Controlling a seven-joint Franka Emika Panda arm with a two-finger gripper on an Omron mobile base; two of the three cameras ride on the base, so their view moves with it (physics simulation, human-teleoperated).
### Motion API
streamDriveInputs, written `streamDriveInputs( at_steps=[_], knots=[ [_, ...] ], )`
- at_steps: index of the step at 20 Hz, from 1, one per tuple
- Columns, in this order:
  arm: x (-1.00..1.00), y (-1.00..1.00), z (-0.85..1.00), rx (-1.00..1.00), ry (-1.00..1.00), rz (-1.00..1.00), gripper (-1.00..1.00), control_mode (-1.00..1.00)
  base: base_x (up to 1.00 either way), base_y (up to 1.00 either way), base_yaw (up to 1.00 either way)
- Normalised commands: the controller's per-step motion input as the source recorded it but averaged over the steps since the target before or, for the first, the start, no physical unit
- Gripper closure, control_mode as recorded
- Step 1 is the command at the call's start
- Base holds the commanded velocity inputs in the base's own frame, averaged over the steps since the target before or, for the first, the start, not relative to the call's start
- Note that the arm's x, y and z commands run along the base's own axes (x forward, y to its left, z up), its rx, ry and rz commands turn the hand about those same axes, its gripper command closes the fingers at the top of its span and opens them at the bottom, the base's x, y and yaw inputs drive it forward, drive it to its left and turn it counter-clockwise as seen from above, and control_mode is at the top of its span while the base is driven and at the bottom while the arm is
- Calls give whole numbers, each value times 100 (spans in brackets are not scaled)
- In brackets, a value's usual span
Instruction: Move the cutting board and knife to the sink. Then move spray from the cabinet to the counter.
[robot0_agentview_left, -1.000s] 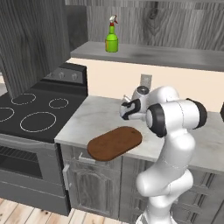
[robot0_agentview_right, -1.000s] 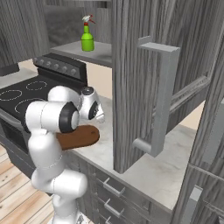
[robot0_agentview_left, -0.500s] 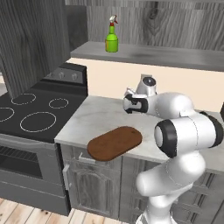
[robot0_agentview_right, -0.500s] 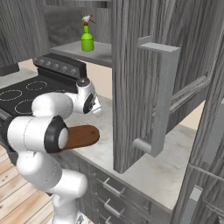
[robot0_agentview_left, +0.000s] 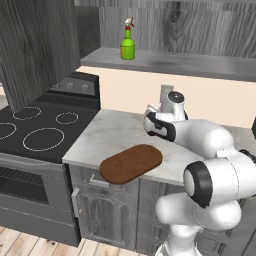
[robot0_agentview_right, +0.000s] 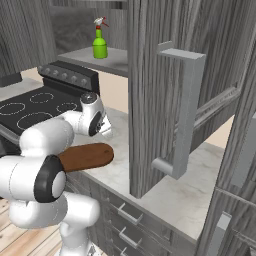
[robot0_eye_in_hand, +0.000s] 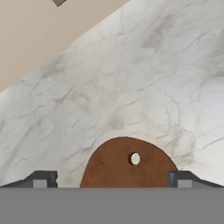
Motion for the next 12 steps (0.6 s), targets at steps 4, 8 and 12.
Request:
streamDriveInputs(
  at_steps=[4,8,12],
  knots=[
    [-64,10,42,0,-10,0,-100,-100,0,0,0],
    [-77,18,32,0,-8,0,-100,-100,0,0,0],
    [-72,35,13,0,-8,0,-100,-100,0,0,0]
  ],
)
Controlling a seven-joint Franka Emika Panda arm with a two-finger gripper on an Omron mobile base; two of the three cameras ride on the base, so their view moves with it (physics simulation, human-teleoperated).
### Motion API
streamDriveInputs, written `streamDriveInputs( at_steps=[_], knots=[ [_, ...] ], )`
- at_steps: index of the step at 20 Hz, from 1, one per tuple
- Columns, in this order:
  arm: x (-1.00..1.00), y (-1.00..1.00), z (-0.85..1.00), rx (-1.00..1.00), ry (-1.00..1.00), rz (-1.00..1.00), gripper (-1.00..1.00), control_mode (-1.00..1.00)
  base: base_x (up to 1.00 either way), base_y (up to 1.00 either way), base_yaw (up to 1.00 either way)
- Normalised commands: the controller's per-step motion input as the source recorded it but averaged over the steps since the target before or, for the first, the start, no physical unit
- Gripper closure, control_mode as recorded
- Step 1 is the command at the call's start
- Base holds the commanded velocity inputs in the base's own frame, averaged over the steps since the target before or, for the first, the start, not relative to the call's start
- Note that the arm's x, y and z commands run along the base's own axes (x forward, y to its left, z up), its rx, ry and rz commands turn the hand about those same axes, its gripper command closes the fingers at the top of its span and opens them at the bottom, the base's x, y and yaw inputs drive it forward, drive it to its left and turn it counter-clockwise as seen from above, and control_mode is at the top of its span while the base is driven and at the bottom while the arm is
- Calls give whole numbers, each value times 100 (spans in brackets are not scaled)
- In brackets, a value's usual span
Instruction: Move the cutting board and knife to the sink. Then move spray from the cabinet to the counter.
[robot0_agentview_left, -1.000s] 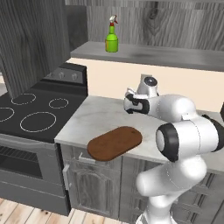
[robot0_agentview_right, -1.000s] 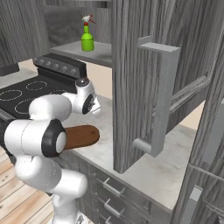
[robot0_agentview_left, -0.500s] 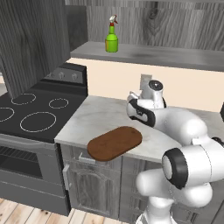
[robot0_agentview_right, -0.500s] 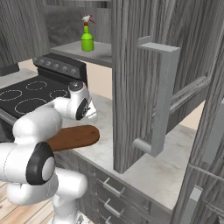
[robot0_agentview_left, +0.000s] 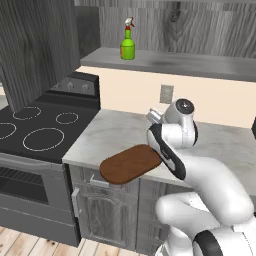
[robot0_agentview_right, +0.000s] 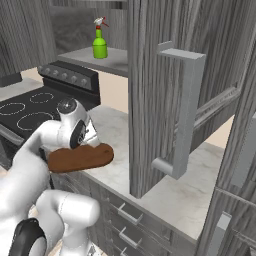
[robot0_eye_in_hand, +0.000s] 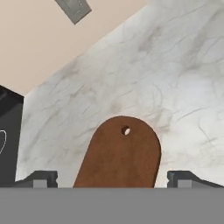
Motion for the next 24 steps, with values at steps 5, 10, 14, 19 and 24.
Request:
streamDriveInputs(
  at_steps=[5,10,14,19,24],
  knots=[
    [-55,50,0,0,-13,0,-100,-100,0,0,0],
    [-52,51,4,0,-18,0,-100,-100,0,0,0],
    [-53,49,0,0,-16,-3,-100,-100,0,0,0],
    [-42,62,0,0,-18,-6,-100,-100,0,0,0],
    [-33,72,-2,3,-17,-9,-100,-100,0,0,0]
  ],
)
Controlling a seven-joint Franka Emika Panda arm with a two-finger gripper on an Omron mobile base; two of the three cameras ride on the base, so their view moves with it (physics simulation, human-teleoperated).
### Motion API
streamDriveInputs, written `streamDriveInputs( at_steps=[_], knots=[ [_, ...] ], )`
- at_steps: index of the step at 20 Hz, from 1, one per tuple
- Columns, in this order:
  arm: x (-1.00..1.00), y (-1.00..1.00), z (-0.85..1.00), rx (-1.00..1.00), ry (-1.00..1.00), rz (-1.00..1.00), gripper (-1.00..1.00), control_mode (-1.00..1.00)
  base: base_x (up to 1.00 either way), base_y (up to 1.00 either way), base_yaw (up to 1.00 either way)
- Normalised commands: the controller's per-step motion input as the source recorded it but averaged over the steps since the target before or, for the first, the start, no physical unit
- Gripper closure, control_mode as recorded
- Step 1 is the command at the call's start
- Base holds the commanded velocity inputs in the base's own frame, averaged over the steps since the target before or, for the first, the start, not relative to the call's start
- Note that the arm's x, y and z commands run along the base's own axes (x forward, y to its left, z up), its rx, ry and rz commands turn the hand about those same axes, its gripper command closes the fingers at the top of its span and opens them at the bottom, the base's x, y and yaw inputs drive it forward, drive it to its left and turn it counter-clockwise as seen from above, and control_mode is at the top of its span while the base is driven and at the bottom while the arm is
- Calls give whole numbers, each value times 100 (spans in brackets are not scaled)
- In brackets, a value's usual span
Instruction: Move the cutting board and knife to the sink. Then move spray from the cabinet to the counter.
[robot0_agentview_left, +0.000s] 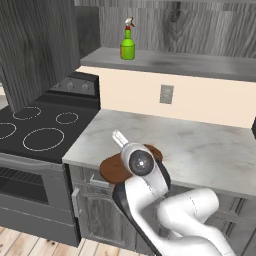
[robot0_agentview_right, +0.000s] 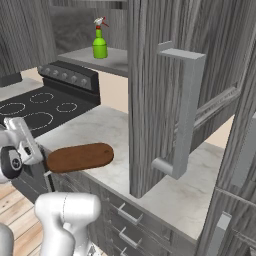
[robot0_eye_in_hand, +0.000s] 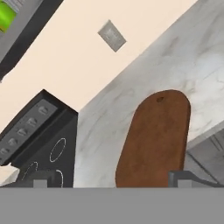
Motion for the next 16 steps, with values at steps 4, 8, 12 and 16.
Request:
streamDriveInputs(
  at_steps=[4,8,12,16],
  knots=[
    [-23,78,0,0,-16,-5,-100,-100,0,0,0],
    [-15,64,-6,0,-7,-3,-100,-100,0,0,0],
    [-10,31,-16,0,-3,0,-100,-100,0,0,0],
    [-28,30,-16,7,-26,-3,-100,-100,0,0,0]
  ],
)
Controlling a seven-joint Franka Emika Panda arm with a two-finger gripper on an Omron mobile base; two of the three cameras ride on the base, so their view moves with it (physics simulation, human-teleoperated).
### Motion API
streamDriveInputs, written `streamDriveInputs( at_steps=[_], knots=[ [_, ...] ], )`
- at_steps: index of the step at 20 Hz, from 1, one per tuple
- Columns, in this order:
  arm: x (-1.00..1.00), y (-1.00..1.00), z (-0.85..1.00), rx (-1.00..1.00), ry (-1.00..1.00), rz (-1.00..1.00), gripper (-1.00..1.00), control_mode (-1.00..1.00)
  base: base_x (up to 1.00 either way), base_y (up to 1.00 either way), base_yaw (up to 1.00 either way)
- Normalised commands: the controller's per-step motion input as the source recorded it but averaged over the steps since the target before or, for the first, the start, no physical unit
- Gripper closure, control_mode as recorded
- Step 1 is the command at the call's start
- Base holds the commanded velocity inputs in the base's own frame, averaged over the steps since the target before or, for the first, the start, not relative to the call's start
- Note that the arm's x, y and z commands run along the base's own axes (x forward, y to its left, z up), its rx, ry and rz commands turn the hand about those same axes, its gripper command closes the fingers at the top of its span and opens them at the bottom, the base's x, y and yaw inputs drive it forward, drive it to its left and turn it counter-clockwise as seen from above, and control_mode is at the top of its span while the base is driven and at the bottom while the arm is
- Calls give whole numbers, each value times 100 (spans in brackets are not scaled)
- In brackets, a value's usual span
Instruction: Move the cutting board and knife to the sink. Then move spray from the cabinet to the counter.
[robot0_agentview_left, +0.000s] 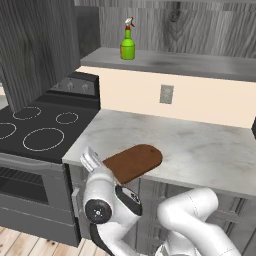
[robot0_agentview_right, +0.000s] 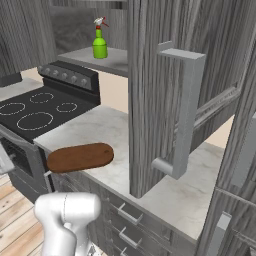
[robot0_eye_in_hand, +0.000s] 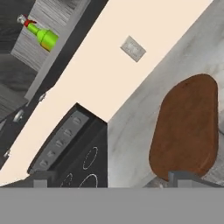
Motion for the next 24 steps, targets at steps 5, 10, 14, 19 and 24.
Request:
streamDriveInputs(
  at_steps=[5,10,14,19,24],
  knots=[
    [-38,20,-26,20,-33,-11,-100,-100,0,0,0],
    [-10,18,-39,23,-18,-23,-100,-100,0,0,0],
    [0,2,-29,22,-5,-25,-100,-100,0,0,0],
    [14,-2,-17,21,0,-15,-100,-100,0,0,0],
    [9,0,-41,24,0,-2,-100,-100,0,0,0]
  ],
)
